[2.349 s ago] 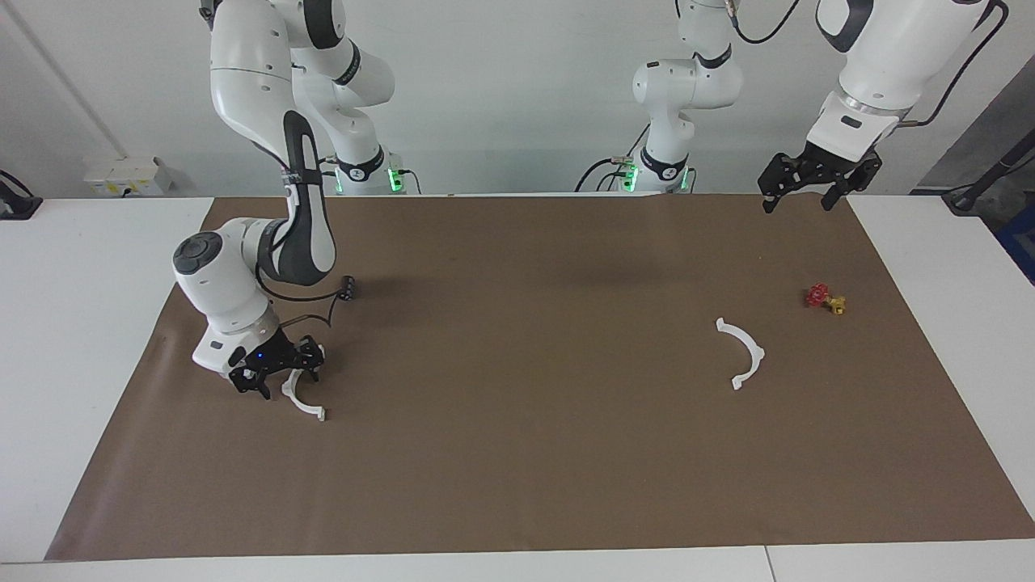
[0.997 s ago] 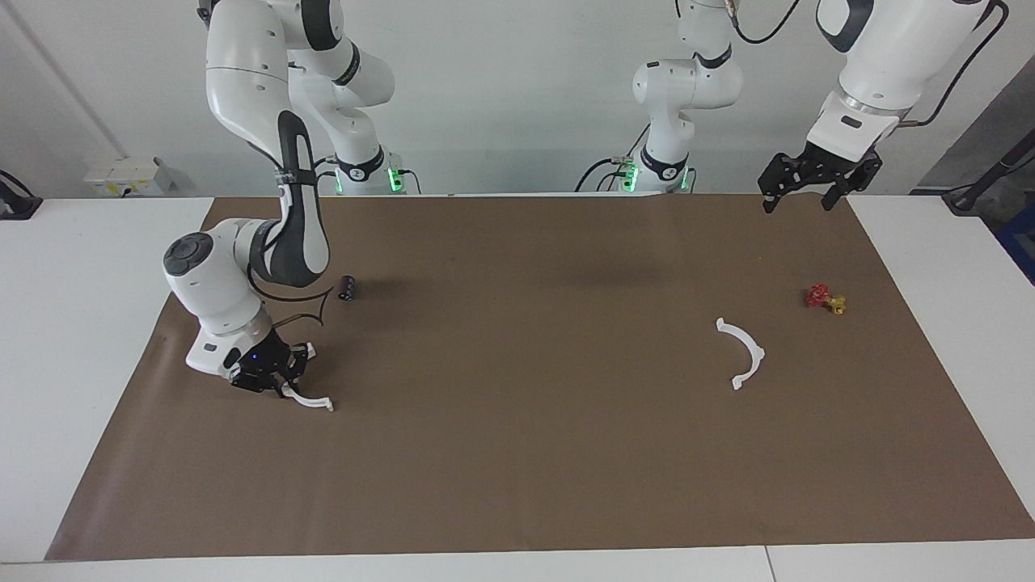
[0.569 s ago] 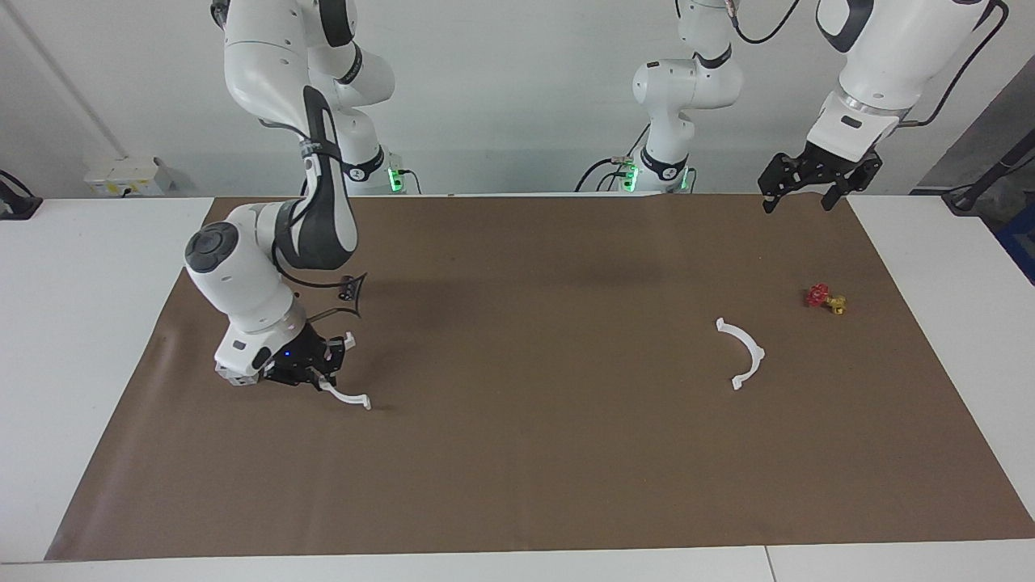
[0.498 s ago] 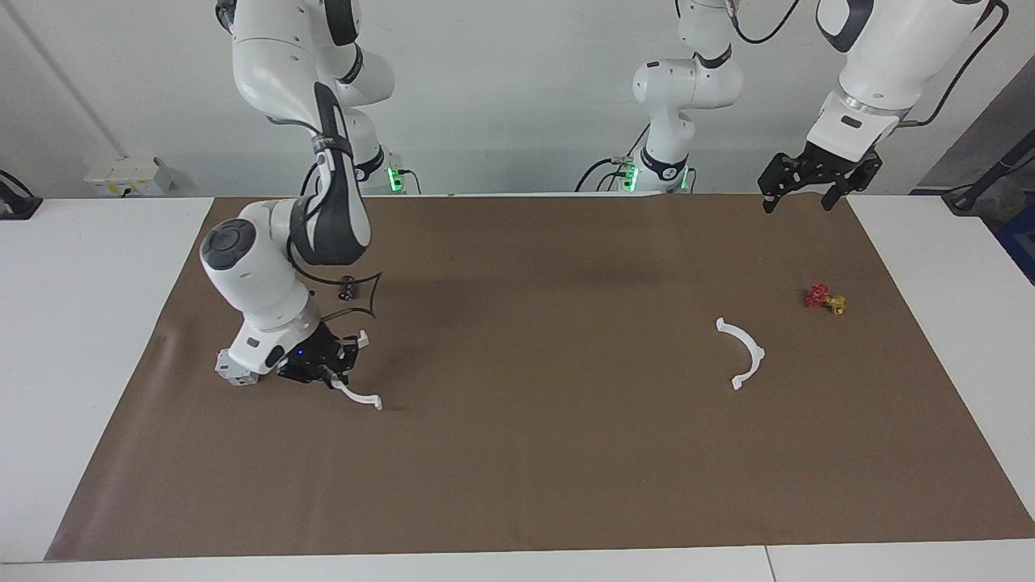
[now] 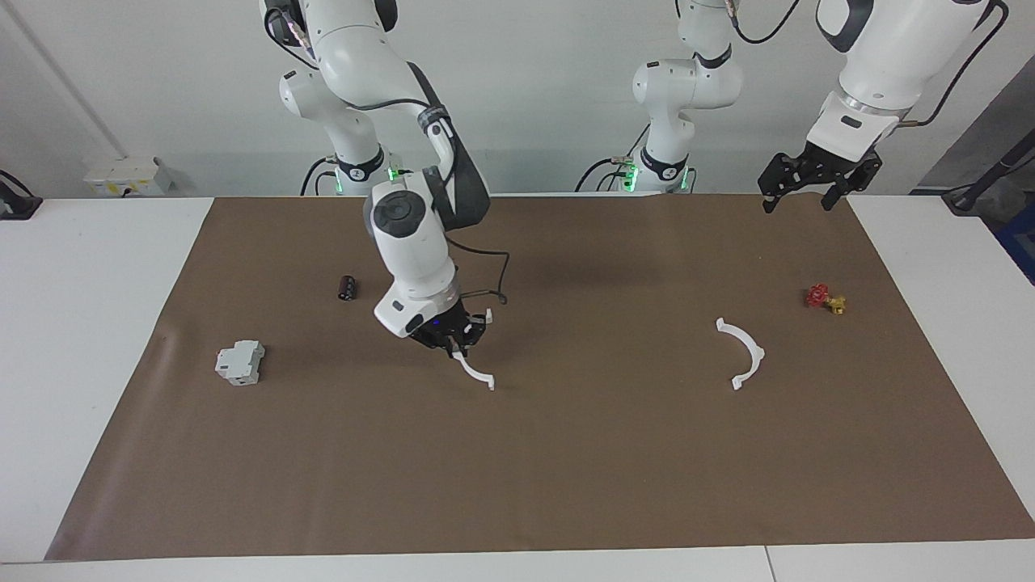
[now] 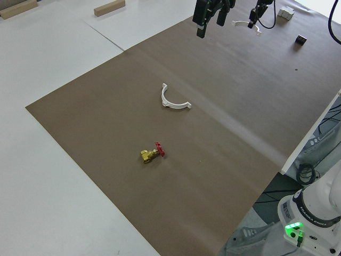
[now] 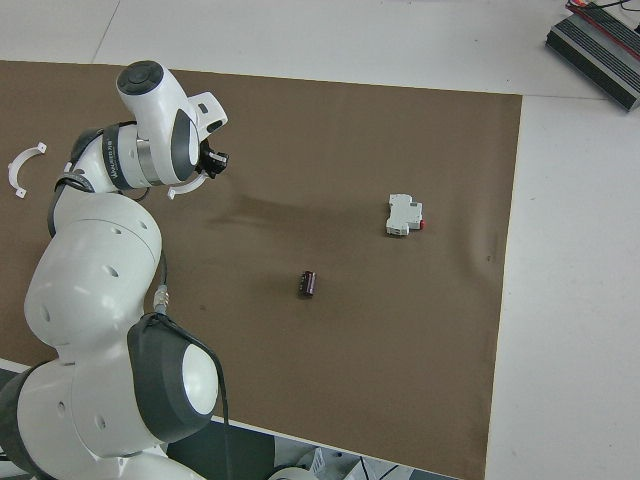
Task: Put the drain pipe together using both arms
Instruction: 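Carry the half-ring with the right gripper to the table center and lower it, then open the right gripper and withdraw while the left gripper reaches the other half-ring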
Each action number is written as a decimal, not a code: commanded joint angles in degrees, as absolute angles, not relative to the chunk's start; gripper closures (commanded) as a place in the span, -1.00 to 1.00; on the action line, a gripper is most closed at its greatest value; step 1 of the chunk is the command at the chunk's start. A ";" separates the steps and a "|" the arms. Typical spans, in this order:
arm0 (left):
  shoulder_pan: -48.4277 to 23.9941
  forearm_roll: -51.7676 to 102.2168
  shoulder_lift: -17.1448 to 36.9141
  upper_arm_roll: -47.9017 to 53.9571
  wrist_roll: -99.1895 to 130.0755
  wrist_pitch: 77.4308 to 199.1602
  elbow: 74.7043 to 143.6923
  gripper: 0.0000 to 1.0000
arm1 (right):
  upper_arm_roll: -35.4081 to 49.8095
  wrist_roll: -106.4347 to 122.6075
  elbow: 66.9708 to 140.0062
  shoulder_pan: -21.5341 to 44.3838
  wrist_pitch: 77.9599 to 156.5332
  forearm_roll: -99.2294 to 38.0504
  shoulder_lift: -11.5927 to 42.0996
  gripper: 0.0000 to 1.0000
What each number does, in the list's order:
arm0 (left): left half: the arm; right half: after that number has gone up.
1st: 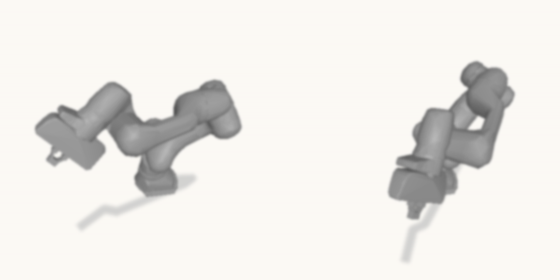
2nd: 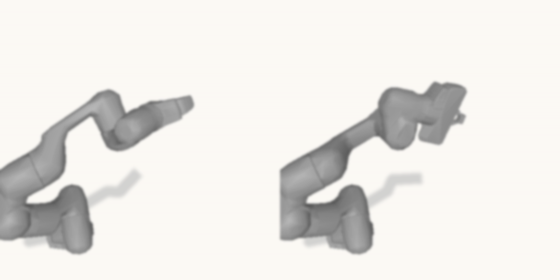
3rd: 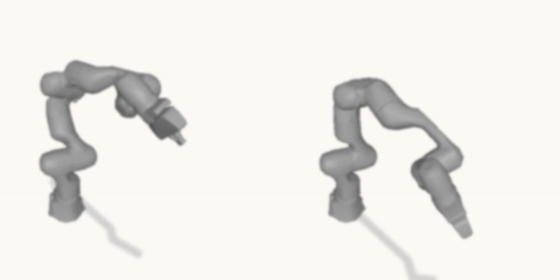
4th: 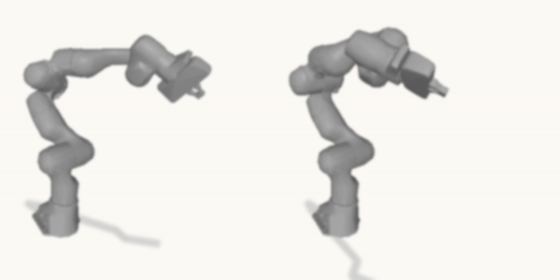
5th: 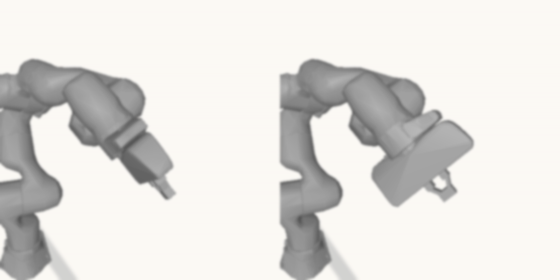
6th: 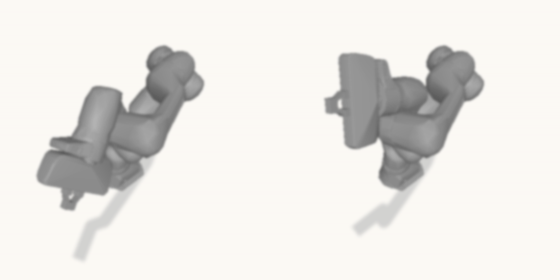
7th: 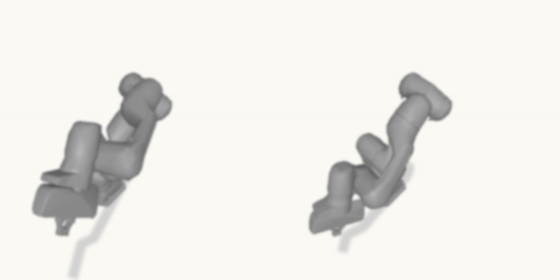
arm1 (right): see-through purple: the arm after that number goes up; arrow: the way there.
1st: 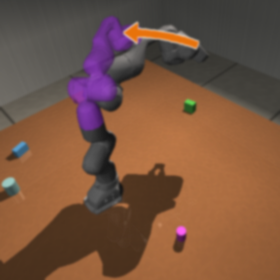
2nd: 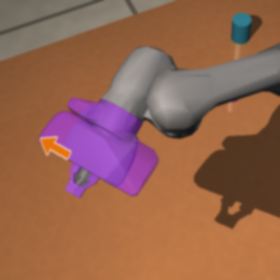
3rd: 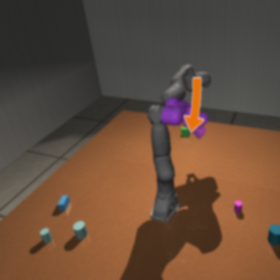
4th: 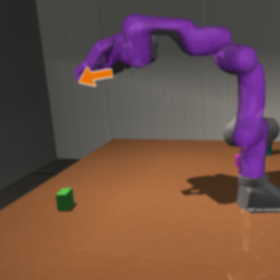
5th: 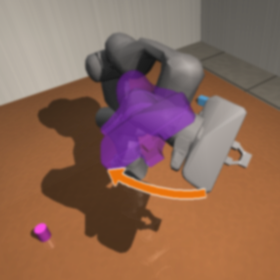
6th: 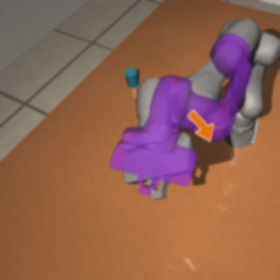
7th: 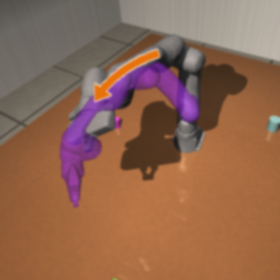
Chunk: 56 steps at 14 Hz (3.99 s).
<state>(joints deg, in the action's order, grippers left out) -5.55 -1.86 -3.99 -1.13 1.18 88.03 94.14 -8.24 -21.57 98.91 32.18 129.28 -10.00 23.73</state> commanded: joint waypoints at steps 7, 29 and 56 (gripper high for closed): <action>-5.36 -1.32 -5.27 -1.14 1.58 87.98 95.19 -1.00 | -8.35 -28.30 99.75 39.28 135.09 -3.69 27.24 1.00; -5.36 -1.32 -5.27 -1.14 1.67 88.15 95.19 -1.00 | -8.26 -27.95 104.94 40.78 137.99 -3.69 26.37 0.10; -1.68 -1.05 3.33 -1.14 16.70 146.84 130.85 -1.00 | -10.37 1.82 105.37 7.66 95.89 -0.97 0.01 -1.00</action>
<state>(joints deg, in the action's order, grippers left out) -3.95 -1.86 4.01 -1.30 17.54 141.82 126.45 -11.11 -2.05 100.90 10.51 95.51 -2.52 3.39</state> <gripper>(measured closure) 0.000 0.000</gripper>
